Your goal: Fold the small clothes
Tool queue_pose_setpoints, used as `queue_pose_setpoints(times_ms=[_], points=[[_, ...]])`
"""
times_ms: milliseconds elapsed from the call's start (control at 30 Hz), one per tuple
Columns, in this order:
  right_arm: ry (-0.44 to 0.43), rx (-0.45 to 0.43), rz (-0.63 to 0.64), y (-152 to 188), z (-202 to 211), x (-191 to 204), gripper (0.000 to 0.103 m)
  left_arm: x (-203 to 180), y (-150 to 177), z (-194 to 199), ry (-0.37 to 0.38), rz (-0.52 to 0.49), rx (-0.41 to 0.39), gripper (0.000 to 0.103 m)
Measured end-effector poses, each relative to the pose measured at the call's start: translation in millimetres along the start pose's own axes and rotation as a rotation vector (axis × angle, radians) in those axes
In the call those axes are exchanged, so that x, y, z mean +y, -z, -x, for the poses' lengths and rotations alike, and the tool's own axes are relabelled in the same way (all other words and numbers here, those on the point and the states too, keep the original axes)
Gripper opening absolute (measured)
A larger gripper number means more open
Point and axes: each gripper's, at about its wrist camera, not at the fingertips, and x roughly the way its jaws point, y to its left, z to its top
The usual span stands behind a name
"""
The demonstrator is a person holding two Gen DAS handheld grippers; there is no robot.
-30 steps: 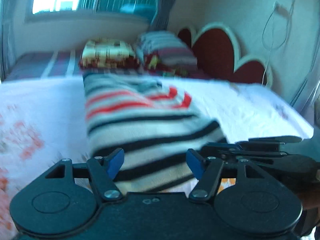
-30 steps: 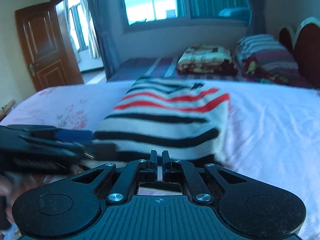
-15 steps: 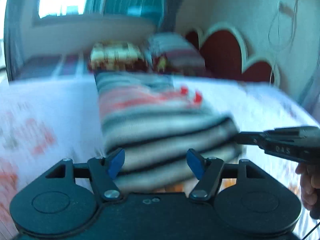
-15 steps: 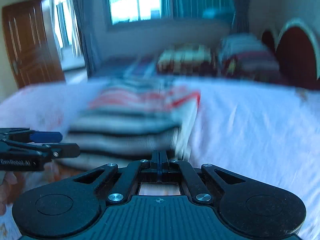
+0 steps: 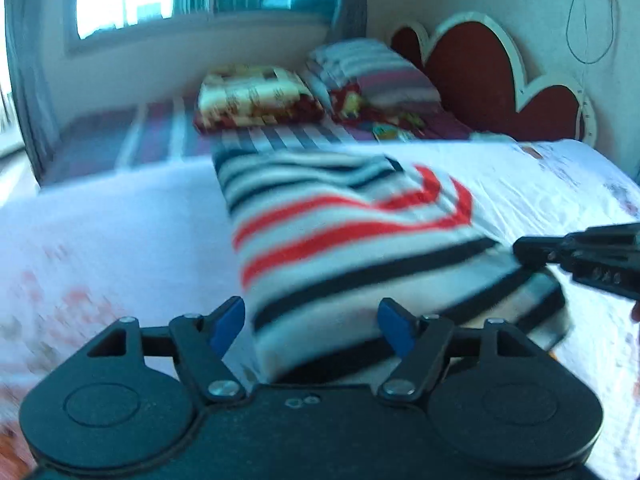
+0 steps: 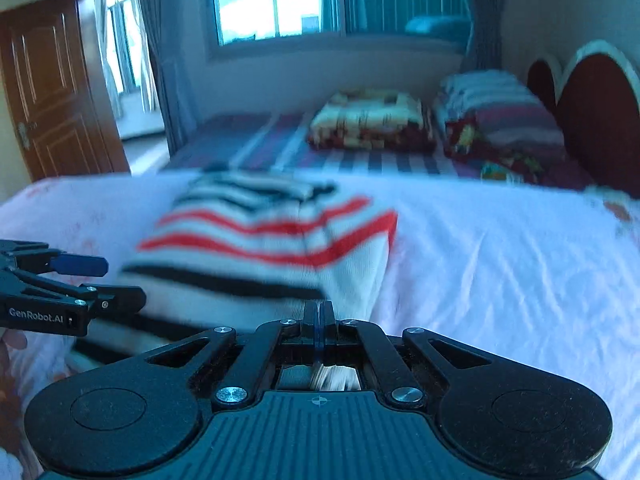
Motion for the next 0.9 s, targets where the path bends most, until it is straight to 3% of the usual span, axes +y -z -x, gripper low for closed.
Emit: queue_pose_setpoints(times_ms=[167, 267, 467, 533, 567, 600, 633, 667, 767, 867, 900], points=[[-0.002, -0.004, -0.025, -12.6, -23.3, -5.4, 0.000, 3.7, -10.1, -19.0, 0.006, 0.016, 0.006, 0.074], [-0.008, 0.082, 0.018, -9.2, -45.7, -4.3, 0.000, 4.9, -10.7, -26.3, 0.011, 0.020, 0.014, 0.074], [-0.024, 0.094, 0.045, -12.6, -44.8, -6.2, 0.000, 12.1, -10.7, -23.6, 0.037, 0.051, 0.012, 0.075], [-0.039, 0.055, -0.022, -18.3, -33.1, -17.5, 0.000, 21.8, -13.0, -10.2, 0.069, 0.089, -0.053, 0.074], [-0.054, 0.035, -0.080, -20.0, -27.2, -28.1, 0.013, 29.0, -14.0, -6.5, 0.091, 0.116, -0.071, 0.074], [-0.069, 0.027, -0.155, -21.4, -23.4, -41.7, 0.062, 38.0, -15.1, -6.1, 0.113, 0.158, -0.067, 0.074], [-0.092, 0.022, -0.236, -21.3, -20.0, -56.8, 0.080, 46.9, -15.6, -7.8, 0.133, 0.195, -0.056, 0.075], [-0.125, 0.007, -0.307, -19.7, -17.3, -71.3, 0.085, 53.5, -15.5, -10.8, 0.143, 0.217, -0.040, 0.075], [-0.212, 0.059, -0.484, -14.8, -20.8, -106.4, 0.085, 68.9, -12.0, -24.0, 0.158, 0.286, 0.038, 0.075], [-0.305, 0.112, -0.573, -3.2, -28.4, -120.5, 0.083, 83.4, -4.7, -33.5, 0.232, 0.379, 0.066, 0.075], [-0.311, 0.131, -0.584, 0.8, -31.4, -121.5, 0.083, 85.9, -2.2, -36.2, 0.246, 0.389, 0.071, 0.070]])
